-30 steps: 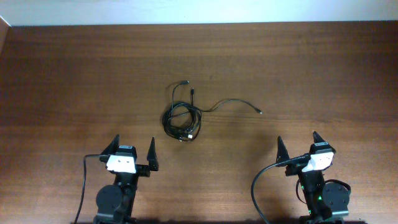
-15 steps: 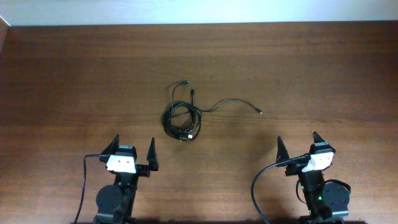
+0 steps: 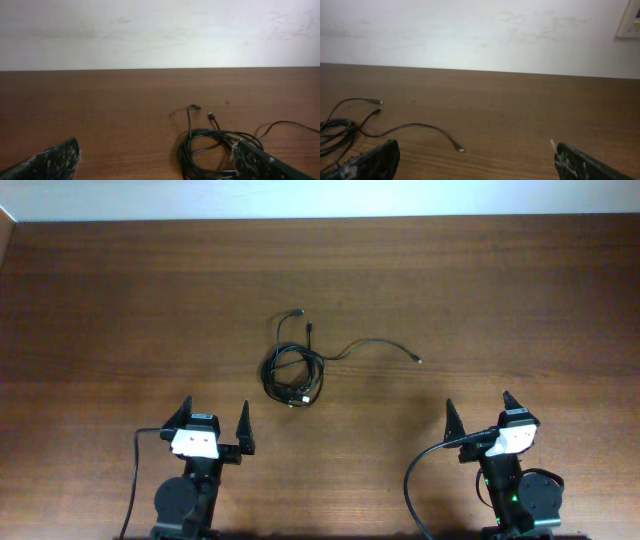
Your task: Untangle cables
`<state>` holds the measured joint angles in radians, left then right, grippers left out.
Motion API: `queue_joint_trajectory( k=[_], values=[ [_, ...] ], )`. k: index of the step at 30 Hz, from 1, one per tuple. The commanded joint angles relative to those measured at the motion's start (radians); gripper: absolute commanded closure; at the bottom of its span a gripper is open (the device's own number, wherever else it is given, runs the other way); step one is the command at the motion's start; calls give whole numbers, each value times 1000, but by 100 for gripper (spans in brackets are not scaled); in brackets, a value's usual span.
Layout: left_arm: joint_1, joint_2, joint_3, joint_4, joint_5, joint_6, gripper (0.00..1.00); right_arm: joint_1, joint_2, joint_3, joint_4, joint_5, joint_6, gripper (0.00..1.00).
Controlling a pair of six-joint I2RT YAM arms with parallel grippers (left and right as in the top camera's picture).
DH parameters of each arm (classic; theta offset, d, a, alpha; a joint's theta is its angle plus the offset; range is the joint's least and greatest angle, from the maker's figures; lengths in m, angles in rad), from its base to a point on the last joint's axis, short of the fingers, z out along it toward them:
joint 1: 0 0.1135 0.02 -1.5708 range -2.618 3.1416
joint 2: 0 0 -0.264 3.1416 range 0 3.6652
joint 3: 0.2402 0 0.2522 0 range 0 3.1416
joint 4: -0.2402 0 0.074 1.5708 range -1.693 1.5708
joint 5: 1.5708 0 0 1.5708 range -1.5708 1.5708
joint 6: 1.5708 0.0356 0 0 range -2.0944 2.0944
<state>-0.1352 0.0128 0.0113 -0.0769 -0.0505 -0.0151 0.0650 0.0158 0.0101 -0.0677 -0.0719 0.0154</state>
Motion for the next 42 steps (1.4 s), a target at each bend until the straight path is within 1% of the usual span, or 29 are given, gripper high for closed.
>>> queue_joint_trajectory(
  k=[1, 42],
  values=[
    [5, -8, -2, -6, 10, 16, 1, -7, -5, -5, -5, 5, 3, 1],
    [5, -8, -2, 3, 3, 16, 1, -7, -5, -5, -5, 5, 3, 1]
  ],
)
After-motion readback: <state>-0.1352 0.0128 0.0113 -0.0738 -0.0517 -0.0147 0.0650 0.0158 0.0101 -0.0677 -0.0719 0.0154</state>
